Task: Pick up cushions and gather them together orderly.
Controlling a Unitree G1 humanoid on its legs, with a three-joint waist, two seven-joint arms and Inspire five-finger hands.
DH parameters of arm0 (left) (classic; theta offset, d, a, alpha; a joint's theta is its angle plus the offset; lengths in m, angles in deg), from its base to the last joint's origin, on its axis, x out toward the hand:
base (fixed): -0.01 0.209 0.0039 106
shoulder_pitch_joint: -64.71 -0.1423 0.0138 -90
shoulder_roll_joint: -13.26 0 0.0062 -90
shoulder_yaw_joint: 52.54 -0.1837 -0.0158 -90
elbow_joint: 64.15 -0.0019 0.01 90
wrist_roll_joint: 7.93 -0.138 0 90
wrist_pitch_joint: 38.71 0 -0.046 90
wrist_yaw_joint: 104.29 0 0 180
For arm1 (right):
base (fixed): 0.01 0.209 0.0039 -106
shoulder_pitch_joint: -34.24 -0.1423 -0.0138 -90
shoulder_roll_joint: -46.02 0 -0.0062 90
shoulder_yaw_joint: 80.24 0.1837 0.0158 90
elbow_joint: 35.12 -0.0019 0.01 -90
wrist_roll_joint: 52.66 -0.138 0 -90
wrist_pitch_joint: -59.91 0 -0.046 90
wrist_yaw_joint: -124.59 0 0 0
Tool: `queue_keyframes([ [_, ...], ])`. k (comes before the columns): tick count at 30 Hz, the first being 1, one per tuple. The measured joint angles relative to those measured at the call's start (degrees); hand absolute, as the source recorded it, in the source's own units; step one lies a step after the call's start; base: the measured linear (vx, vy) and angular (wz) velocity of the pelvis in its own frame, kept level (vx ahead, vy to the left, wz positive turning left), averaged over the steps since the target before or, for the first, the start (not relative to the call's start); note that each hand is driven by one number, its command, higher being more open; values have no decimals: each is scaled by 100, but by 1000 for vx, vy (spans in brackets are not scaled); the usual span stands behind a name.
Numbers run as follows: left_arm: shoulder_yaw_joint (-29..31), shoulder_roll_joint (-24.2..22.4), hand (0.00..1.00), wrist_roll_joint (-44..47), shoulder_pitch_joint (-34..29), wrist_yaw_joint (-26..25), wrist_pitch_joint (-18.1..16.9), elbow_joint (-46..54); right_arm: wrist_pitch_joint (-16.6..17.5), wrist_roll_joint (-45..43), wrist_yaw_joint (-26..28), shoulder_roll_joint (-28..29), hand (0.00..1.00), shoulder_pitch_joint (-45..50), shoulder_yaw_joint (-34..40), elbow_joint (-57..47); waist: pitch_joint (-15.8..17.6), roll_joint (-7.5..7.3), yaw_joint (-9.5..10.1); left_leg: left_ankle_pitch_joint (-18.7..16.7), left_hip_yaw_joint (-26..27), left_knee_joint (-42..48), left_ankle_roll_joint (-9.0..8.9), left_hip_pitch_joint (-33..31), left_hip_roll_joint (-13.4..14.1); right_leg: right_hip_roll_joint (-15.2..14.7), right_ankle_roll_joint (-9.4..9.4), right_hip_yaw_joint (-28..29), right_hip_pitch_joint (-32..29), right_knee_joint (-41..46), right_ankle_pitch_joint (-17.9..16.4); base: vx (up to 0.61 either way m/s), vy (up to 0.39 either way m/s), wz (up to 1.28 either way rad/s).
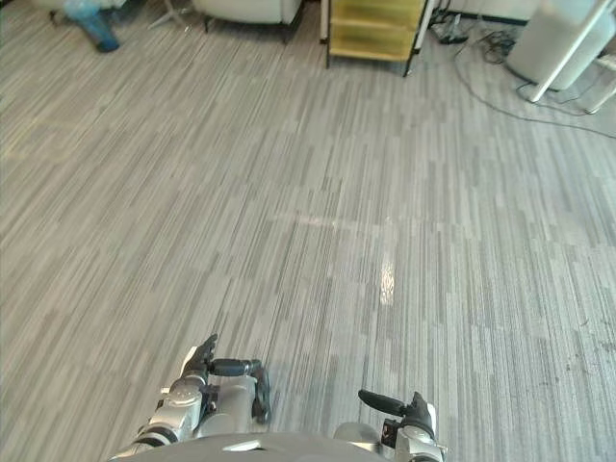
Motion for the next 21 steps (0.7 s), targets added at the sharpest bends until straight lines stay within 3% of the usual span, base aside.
queue_keyframes([
  [1, -13, 1, 100, 18, -6, -6, 0, -24, -4, -3, 2, -24, 100, 4, -19, -2, 18, 50, -8, 3, 1, -101, -5, 121, 10, 10, -78, -109, -89, 11, -116, 591, 40, -27],
  [2, -44, -7, 100, 44, -9, -29, 4, -51, -8, -1, 6, -123, 100, 8, -89, -22, 47, 191, -45, 26, 21, -370, -43, 438, 109, 158, -301, -441, -367, -119, -393, 398, -24, -15],
  [4, -45, -28, 100, 44, -60, -68, 3, -59, 58, -12, 5, -230, 100, 8, -143, -171, 99, 429, -110, 104, 112, -673, -160, 870, 444, 757, -472, -723, -1107, -1117, -555, 501, -105, -16],
  [5, -44, -22, 100, 44, -66, -80, 1, -85, 78, -13, 4, -225, 100, -4, -149, -273, 110, 446, -142, 108, 119, -698, -168, 942, 496, 904, -394, -688, -1310, -1633, -458, 611, -224, 2],
  [6, -44, -12, 100, 41, -64, -79, -4, -172, 103, -8, 0, -206, 100, 0, -165, -370, 88, 389, -204, 112, 118, -789, -179, 1066, 511, 1084, -246, -517, -1459, -2700, 25, 752, -325, 34],
  [7, -31, -96, 100, 41, -13, -69, 9, -336, 112, -8, -2, -234, 100, 6, -148, -290, 125, 476, -266, 134, -9, -928, -308, 1288, 603, 1292, -724, -539, -1215, -3066, 777, 553, -253, 27],
  [8, -35, -190, 100, 33, 4, -42, -6, -330, 95, -5, -12, -262, 100, -12, -135, -272, 97, 554, -194, 172, -95, -1002, -311, 1266, 613, 1354, -768, -514, -1181, -3064, 767, 503, -221, 36],
  [10, -29, -309, 100, -31, 9, 62, -71, -243, 62, -15, -11, -226, 100, -31, 103, -236, 151, 538, -210, 369, -317, -1230, -337, 1218, 307, 1271, -945, -279, -1130, -2698, 574, 272, -113, 31],
  [11, -13, -332, 100, -33, 8, 54, -65, -211, 25, -18, -20, -173, 100, 20, 229, -235, 139, 564, -220, 683, -374, -1122, -311, 1155, 284, 1256, -950, -374, -995, -2610, 473, 273, -148, 73],
  [14, 179, -426, 100, -58, 5, 37, -63, -17, 18, -16, -29, 42, 100, 364, 304, -388, 56, 427, -289, 617, -377, 771, -487, 501, 607, 1112, -811, -846, -199, -2917, -105, 238, -165, 100],
  [16, 362, -603, 100, -80, 8, 49, -61, 162, 11, -20, -27, 2, 100, 400, 312, -432, 74, 504, -281, 574, -313, 2330, -581, -282, 1100, 1228, -811, -1077, 116, -3198, -241, 322, -168, 68],
  [17, 355, -645, 100, -90, 8, 57, -22, 272, 5, -71, -64, -8, 100, 449, 310, -473, 85, 571, -265, 412, -43, 3124, -534, -644, 1472, 1329, -824, -1218, 519, -3468, -247, 233, -29, 38],
  [19, 357, -645, 100, -91, 1, 45, -43, 351, 9, -154, -76, 32, 100, 502, 329, -539, 99, 537, -167, 215, 193, 3064, -478, -705, 1550, 1333, -821, -1237, 850, -3707, -246, 216, 3, 13],
  [21, 344, -657, 100, -81, 8, 44, -115, 371, 8, -240, -80, 66, 100, 399, 419, -522, 99, 516, -140, 55, 65, 1624, -485, -900, 1352, 1303, -761, -1226, 1176, -4047, -214, 195, 80, -1],
])
